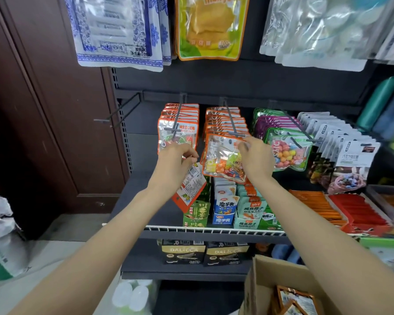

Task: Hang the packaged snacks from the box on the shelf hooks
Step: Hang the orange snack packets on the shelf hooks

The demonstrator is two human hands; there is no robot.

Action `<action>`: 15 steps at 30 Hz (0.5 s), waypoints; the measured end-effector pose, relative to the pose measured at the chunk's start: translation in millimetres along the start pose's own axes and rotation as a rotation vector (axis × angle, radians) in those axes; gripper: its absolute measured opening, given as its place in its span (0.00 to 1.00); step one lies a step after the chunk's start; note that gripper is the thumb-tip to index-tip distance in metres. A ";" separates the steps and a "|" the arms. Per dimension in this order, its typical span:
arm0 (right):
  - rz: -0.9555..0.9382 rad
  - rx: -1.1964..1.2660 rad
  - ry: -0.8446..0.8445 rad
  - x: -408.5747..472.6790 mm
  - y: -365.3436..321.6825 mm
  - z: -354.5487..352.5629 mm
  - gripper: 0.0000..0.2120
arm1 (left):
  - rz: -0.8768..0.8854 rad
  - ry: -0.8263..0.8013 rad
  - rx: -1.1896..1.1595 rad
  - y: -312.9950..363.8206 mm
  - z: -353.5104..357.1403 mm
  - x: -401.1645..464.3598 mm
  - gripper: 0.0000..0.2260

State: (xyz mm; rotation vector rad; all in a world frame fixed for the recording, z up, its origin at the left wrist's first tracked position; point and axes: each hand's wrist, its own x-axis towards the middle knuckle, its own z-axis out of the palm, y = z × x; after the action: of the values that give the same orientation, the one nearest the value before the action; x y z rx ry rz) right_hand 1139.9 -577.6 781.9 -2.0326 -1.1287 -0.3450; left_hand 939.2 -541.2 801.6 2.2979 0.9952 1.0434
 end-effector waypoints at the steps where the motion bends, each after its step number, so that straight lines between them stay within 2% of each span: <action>1: -0.027 -0.046 0.033 -0.8 -1.4 0.6 0.06 | 0.000 -0.005 0.003 -0.4 0.6 -0.1 0.06; 5: -0.162 -0.142 0.105 -6.3 0.7 8.4 0.15 | -0.008 -0.029 0.028 -5.1 3.6 1.0 0.06; 7: -0.229 -0.130 0.084 -13.5 6.5 15.4 0.17 | -0.017 -0.038 0.041 -8.8 5.0 1.5 0.06; 10: -0.248 -0.121 0.025 -22.6 13.6 23.8 0.26 | -0.026 -0.036 0.042 -12.4 5.9 2.1 0.06; 15: -0.191 -0.191 0.024 -11.5 7.6 30.6 0.25 | -0.025 -0.036 0.062 -13.6 5.6 5.4 0.06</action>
State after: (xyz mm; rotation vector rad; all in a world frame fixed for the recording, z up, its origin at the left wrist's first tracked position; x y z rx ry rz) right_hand 1135.7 -564.4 751.4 -2.0817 -1.3222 -0.5908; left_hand 940.1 -528.8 792.2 2.3389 1.0532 0.9702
